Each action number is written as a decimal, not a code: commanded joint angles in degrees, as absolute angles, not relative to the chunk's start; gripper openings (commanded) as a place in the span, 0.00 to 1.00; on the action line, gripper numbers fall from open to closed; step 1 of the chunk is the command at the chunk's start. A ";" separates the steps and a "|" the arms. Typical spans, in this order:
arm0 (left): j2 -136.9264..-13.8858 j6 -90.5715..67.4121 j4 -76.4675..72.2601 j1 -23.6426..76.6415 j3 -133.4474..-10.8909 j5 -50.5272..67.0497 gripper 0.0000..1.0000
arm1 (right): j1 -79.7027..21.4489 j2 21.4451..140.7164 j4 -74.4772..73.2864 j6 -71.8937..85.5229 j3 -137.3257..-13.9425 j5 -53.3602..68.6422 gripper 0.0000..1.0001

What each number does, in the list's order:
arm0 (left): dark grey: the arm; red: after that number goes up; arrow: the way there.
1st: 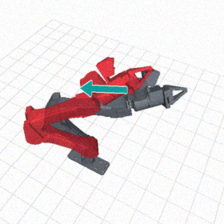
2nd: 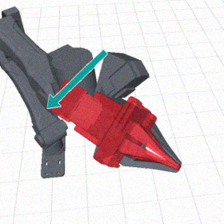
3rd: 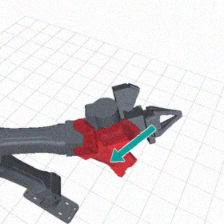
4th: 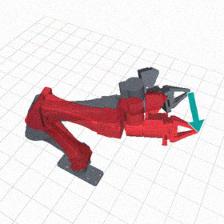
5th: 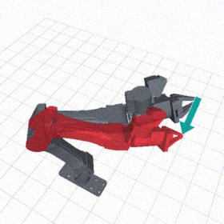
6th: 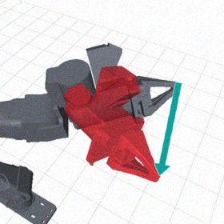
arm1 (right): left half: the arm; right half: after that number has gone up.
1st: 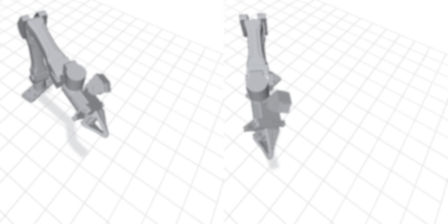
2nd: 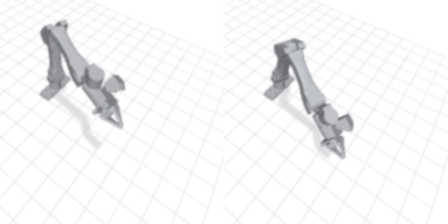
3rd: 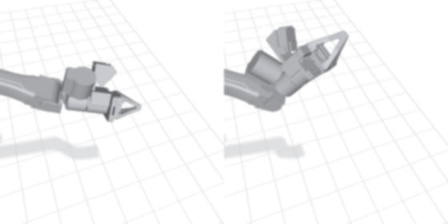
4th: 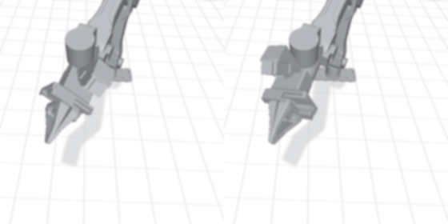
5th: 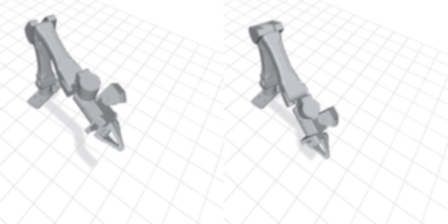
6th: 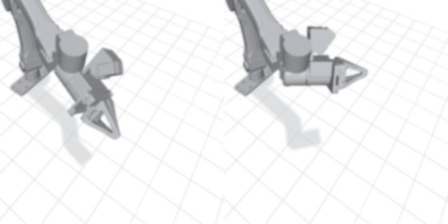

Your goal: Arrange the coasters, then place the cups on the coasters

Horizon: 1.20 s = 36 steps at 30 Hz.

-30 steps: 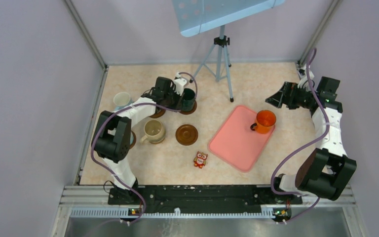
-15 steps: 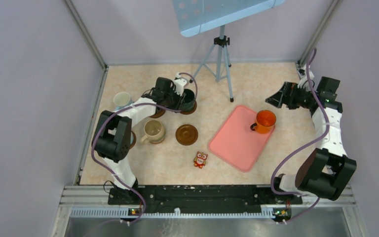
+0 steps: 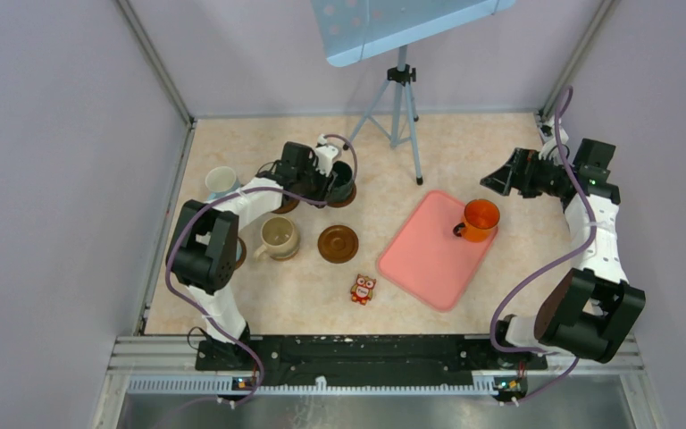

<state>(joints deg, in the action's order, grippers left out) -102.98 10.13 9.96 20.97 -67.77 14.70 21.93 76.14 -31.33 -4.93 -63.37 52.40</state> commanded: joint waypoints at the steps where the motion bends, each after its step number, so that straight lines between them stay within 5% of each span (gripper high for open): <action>1: -99.18 9.89 10.38 20.78 -67.52 14.95 0.55 | 22.49 74.79 -30.06 -5.52 -63.53 53.59 0.98; 11: -94.00 17.56 16.04 23.28 -73.65 14.95 0.77 | 22.50 74.99 -30.22 -6.09 -63.39 52.44 0.98; 20: -96.99 24.98 24.56 36.50 -82.04 19.26 0.78 | 22.50 74.36 -32.33 -8.37 -65.37 42.31 0.97; 31: -113.41 20.18 22.15 48.71 -96.47 25.32 0.75 | 22.59 78.20 -33.03 -22.70 -67.07 16.68 0.72; 36: -119.13 17.41 18.81 51.41 -100.40 25.60 0.75 | 22.55 83.87 -31.77 -24.22 -66.60 17.78 0.65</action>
<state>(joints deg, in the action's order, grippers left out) -116.97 20.38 22.55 49.93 -96.36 23.83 21.98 79.81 -33.67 -20.64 -65.69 20.27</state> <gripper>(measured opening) 0.753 0.672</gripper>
